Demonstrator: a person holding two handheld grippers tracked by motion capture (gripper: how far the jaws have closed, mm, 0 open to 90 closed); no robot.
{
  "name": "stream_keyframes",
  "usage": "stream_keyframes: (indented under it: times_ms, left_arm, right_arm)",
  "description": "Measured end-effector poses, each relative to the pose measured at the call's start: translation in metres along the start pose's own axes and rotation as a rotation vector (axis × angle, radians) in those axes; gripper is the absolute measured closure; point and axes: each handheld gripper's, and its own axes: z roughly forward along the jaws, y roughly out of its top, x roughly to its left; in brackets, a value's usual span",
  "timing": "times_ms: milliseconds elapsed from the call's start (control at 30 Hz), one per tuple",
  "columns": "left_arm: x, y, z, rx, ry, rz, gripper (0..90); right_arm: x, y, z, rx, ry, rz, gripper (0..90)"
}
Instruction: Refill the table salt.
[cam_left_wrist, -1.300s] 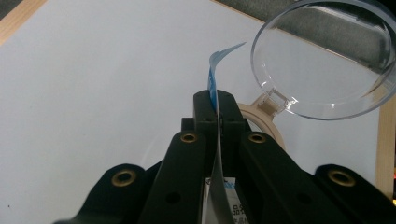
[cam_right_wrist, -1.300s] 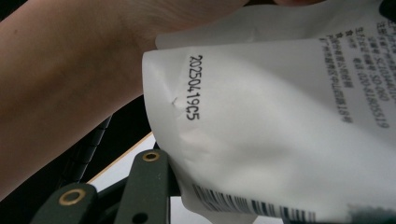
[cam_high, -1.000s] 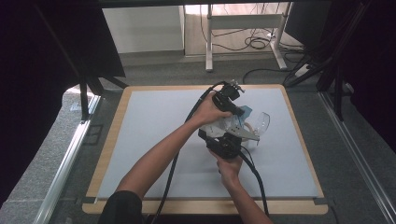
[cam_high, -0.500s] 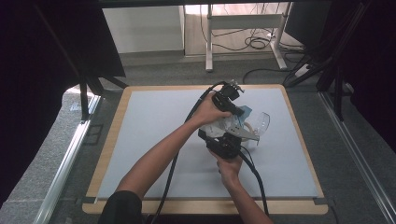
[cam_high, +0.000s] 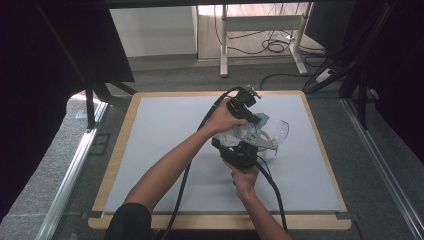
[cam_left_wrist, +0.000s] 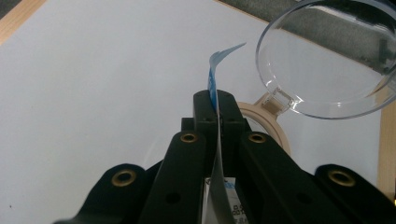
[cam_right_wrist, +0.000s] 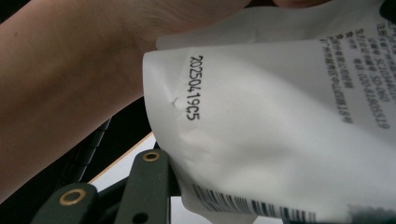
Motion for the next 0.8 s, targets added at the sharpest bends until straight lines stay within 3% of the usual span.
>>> stream_keyframes:
  times_ms: [800]
  left_arm:
    - [0.0007,0.0021,0.0032,0.010,0.002,0.004,89.8]
  right_arm:
    - [-0.0031,0.0003,0.0006,-0.002,0.002,0.007,65.7]
